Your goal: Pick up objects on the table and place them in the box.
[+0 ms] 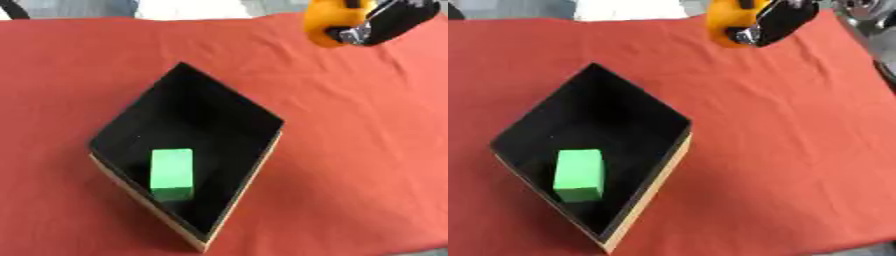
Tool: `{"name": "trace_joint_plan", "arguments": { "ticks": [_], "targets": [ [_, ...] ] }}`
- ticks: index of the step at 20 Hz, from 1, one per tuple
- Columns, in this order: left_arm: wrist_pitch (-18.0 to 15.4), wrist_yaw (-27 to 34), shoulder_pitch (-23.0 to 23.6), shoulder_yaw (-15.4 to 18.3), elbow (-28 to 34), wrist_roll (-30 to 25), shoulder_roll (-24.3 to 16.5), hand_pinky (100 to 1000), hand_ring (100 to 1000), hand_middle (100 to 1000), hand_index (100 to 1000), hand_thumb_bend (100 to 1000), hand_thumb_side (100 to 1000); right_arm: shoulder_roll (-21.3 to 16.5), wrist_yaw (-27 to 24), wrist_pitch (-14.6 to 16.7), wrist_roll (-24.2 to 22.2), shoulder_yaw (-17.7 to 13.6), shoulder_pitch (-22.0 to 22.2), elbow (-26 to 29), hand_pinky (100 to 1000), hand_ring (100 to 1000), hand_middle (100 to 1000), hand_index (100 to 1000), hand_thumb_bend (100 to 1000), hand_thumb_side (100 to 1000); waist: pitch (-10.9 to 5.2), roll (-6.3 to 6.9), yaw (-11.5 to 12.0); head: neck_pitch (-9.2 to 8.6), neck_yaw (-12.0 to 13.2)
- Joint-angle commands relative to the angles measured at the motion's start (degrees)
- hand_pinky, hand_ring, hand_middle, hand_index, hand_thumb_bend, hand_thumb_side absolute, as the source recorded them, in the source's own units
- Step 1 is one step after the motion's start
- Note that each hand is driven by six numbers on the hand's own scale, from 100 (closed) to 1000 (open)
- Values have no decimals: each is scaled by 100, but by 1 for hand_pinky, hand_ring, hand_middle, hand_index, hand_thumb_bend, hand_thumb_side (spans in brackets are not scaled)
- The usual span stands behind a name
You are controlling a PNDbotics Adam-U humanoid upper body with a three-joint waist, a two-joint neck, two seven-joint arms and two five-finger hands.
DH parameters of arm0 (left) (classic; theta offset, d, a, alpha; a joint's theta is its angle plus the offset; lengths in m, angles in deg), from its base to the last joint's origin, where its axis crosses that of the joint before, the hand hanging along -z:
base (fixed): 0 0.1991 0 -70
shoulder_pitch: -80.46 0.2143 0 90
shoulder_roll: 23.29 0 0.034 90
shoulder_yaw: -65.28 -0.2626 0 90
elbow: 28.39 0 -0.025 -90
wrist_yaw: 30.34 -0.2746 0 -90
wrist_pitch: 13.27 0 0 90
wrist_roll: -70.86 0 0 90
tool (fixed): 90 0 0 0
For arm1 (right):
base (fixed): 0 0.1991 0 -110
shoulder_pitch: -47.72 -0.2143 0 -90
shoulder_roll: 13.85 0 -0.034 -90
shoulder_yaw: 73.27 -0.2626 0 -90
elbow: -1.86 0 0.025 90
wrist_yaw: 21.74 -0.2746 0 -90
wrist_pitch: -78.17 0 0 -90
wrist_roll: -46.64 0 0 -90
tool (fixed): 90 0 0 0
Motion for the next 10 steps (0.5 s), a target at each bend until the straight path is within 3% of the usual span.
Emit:
{"name": "trace_joint_plan", "arguments": {
  "ticks": [1,5,10],
  "targets": [
    [-9,2,-31,27,84,-25,-63,538,816,695,804,100,542,151,-200,278,-126,141,-358,91,190,372,292,355,353,100,-153,-4,1,72,25],
    [-9,5,-16,32,84,-28,-53,538,816,694,804,100,543,503,-256,578,-436,392,-763,91,192,375,295,358,341,100,-186,-10,7,112,64],
    [-6,11,-7,31,84,-30,-36,538,816,694,803,100,544,912,-285,636,-836,714,-1104,91,196,378,297,360,320,100,-197,-26,-6,161,92]
  ]
}}
